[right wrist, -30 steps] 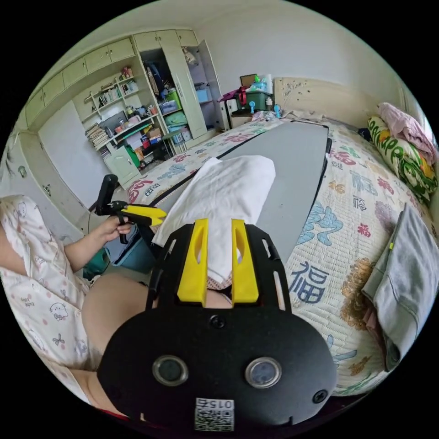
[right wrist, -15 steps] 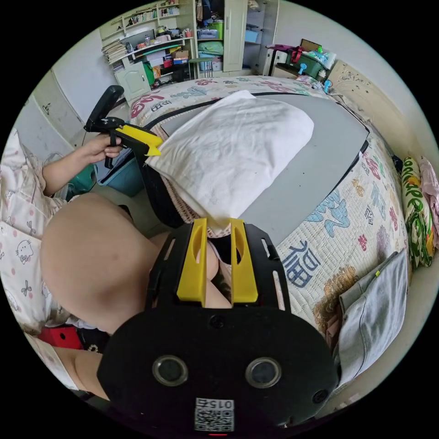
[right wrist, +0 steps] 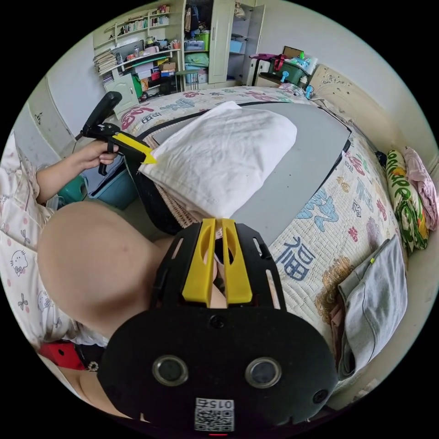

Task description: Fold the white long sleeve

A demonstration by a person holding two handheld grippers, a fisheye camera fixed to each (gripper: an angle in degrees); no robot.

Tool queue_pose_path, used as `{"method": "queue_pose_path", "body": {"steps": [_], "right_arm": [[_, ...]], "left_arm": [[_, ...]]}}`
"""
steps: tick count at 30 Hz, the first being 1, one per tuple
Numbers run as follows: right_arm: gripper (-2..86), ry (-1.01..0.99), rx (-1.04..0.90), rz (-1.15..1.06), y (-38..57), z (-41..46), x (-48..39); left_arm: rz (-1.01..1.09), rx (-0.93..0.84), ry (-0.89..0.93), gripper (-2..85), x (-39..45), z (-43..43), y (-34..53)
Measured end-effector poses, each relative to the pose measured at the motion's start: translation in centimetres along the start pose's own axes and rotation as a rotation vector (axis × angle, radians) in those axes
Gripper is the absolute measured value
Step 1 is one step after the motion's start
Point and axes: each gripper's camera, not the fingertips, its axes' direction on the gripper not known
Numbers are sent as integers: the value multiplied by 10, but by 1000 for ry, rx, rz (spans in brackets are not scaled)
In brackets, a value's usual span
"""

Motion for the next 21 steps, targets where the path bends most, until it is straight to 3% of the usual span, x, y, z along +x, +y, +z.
{"method": "queue_pose_path", "body": {"steps": [9, 16, 21], "right_arm": [[-5, -69, -14, 76, 4, -27, 40], [-4, -309, -133, 27, -15, -21, 92], [22, -353, -56, 80, -1, -51, 138]], "left_arm": [[-9, -18, -4, 19, 25, -7, -23], [-47, -33, 100, 55, 23, -27, -53], [-53, 122, 41, 66, 5, -96, -92]]}}
